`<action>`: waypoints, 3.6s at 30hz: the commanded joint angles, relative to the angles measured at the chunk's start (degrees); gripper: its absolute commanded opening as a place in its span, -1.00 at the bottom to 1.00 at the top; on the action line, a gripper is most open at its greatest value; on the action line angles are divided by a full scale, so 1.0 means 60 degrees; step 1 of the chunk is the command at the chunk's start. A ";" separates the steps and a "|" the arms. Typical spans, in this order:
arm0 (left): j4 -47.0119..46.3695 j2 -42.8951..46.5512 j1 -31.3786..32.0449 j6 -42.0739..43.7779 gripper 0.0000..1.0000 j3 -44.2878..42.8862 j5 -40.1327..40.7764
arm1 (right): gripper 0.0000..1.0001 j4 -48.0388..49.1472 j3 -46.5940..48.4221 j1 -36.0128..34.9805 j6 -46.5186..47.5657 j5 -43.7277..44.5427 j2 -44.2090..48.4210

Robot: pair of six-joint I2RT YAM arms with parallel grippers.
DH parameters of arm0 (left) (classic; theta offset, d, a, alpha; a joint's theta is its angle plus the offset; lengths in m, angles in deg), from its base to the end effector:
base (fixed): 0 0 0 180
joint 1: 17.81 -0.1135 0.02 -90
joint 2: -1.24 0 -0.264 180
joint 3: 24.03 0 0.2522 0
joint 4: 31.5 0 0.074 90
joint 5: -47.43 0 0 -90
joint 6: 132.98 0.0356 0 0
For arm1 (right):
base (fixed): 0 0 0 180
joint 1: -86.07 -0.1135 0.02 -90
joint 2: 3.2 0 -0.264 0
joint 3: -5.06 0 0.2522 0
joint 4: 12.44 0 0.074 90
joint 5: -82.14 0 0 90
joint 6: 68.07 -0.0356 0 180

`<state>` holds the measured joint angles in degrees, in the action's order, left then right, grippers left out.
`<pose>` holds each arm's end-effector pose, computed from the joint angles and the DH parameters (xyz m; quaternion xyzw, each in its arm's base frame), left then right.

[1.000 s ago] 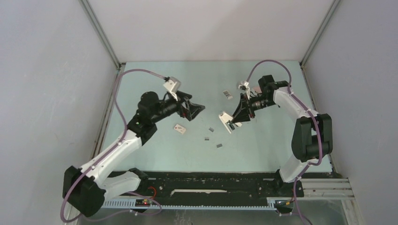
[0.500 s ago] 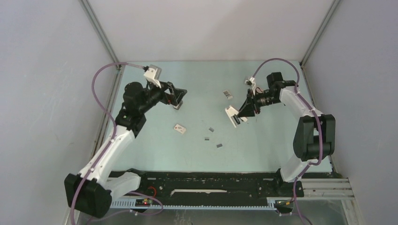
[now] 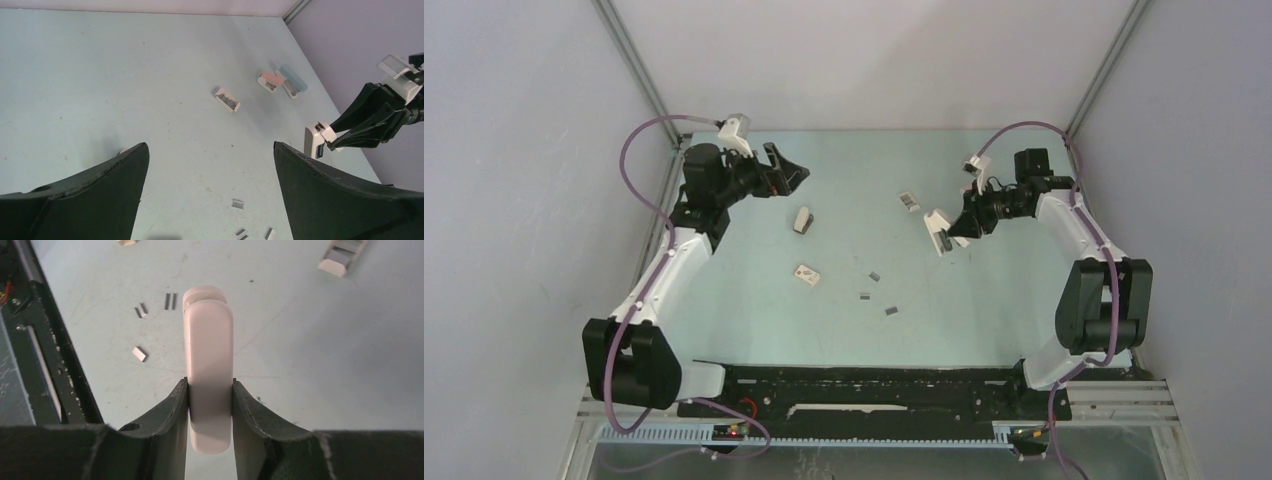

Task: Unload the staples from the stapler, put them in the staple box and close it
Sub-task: Place the stapler at the center of the board, then pick up the stapler from the center of the board.

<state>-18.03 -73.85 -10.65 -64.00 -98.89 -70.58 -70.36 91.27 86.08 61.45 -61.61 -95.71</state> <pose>0.3022 -0.0548 0.3426 0.0563 0.7755 -0.3305 0.5350 0.3236 0.0287 0.2640 -0.3888 0.7843 0.3474 0.3363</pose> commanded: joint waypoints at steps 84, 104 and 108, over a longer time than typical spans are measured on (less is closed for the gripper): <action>-0.0882 -0.0138 -0.1706 -0.0731 1.00 0.0603 -0.0230 | 0.86 0.1667 -0.2268 -0.0428 -0.0656 -0.3080 0.3848; 0.3043 -0.2835 0.0193 0.1830 1.00 -0.1432 0.2392 | 0.86 0.1127 -0.2087 -0.0953 0.0033 -0.1950 0.3601; 0.3715 -0.3275 0.0294 0.2099 1.00 -0.1993 0.2688 | 0.86 0.1112 -0.2091 -0.1019 0.0033 -0.1892 0.3543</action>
<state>-0.04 -92.08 -9.12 -55.76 -104.88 -58.76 -63.32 77.26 80.61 60.64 -72.96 -74.20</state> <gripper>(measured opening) 0.996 0.928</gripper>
